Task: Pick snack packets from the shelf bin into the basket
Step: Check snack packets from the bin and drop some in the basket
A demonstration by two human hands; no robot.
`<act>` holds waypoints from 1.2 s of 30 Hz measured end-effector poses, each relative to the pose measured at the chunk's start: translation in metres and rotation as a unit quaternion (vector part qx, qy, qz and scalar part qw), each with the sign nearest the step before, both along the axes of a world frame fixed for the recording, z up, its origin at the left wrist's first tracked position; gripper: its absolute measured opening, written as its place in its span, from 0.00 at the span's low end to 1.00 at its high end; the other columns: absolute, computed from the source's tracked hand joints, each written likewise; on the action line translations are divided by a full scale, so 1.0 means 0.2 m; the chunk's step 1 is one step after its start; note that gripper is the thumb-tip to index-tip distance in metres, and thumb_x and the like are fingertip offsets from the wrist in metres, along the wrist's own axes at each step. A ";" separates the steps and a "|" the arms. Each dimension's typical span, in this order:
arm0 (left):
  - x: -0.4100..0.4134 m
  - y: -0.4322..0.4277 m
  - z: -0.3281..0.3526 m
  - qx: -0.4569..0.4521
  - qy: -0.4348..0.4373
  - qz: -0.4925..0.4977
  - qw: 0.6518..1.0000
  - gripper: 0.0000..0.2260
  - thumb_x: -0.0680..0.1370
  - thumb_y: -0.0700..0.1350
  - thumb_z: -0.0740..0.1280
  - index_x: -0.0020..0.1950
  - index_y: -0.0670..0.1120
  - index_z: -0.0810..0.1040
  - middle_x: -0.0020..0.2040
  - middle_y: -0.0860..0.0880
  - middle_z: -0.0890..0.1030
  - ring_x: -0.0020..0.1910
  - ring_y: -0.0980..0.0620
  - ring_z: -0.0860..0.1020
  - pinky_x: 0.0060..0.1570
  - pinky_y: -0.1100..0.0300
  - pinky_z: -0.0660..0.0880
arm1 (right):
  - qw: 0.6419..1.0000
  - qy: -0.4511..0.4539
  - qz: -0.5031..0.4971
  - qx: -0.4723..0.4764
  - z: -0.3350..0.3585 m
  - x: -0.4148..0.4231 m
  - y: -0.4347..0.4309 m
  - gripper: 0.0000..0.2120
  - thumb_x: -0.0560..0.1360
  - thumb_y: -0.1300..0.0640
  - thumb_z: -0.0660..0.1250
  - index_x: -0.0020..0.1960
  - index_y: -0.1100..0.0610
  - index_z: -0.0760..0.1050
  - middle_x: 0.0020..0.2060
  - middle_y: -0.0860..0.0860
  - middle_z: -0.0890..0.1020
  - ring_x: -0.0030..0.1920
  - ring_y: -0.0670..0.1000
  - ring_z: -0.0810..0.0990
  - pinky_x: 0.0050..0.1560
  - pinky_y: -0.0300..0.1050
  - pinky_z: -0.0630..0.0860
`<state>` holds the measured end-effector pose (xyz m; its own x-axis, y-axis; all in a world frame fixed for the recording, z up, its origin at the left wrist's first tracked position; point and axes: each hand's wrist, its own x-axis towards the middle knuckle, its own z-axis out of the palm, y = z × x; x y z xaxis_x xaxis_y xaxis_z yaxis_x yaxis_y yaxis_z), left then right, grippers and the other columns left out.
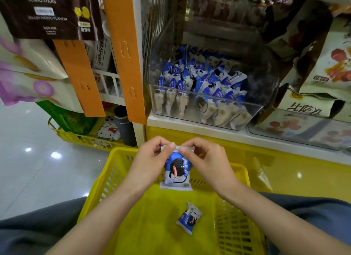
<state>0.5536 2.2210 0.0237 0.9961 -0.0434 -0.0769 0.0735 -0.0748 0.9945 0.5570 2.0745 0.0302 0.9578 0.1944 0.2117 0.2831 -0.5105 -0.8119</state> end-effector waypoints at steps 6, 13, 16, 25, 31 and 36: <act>-0.03 -0.02 -0.01 -0.061 0.062 0.001 0.996 0.05 0.77 0.44 0.63 0.43 0.46 0.76 0.33 0.52 0.81 0.33 0.59 0.80 0.29 0.69 0.73 | 0.983 -0.121 0.032 -0.136 0.03 -0.02 -0.05 0.05 0.74 0.52 0.67 0.44 0.52 0.79 0.37 0.43 0.80 0.39 0.42 0.76 0.36 0.31 0.70; -0.06 -0.02 0.01 -0.099 0.098 0.045 0.989 0.12 0.72 0.36 0.70 0.53 0.45 0.74 0.47 0.47 0.82 0.37 0.58 0.82 0.35 0.63 0.79 | 0.953 0.171 -0.131 0.212 0.06 0.04 -0.05 0.03 0.77 0.63 0.62 0.45 0.57 0.71 0.43 0.56 0.80 0.34 0.44 0.80 0.30 0.38 0.79; -0.05 0.02 0.02 -0.091 0.046 0.107 0.989 0.05 0.74 0.38 0.67 0.48 0.45 0.78 0.43 0.47 0.83 0.37 0.59 0.81 0.37 0.65 0.79 | 0.919 0.286 -0.075 0.262 0.06 0.02 -0.05 0.07 0.76 0.67 0.62 0.54 0.62 0.68 0.41 0.58 0.80 0.35 0.46 0.81 0.33 0.39 0.80; -0.08 0.06 0.00 0.094 -0.073 0.063 0.991 0.08 0.76 0.40 0.65 0.37 0.47 0.76 0.31 0.58 0.78 0.32 0.63 0.74 0.33 0.68 0.70 | 0.990 0.127 0.063 -0.008 0.00 -0.08 0.01 0.16 0.72 0.53 0.70 0.56 0.47 0.69 0.51 0.42 0.78 0.52 0.38 0.76 0.53 0.34 0.73; -0.11 0.04 -0.03 0.157 -0.082 -0.013 0.984 0.07 0.76 0.44 0.66 0.38 0.50 0.77 0.32 0.51 0.78 0.32 0.52 0.74 0.33 0.56 0.70 | 0.999 0.025 0.021 -0.002 0.00 -0.10 0.01 0.01 0.74 0.54 0.67 0.44 0.50 0.77 0.38 0.43 0.80 0.42 0.39 0.77 0.40 0.29 0.70; -0.09 0.04 -0.04 0.090 -0.018 -0.019 0.996 0.09 0.76 0.42 0.65 0.36 0.49 0.76 0.34 0.41 0.77 0.35 0.51 0.73 0.36 0.52 0.69 | 0.977 -0.110 0.071 -0.168 0.01 -0.11 -0.01 0.06 0.76 0.54 0.66 0.46 0.57 0.77 0.40 0.48 0.78 0.39 0.46 0.76 0.37 0.45 0.75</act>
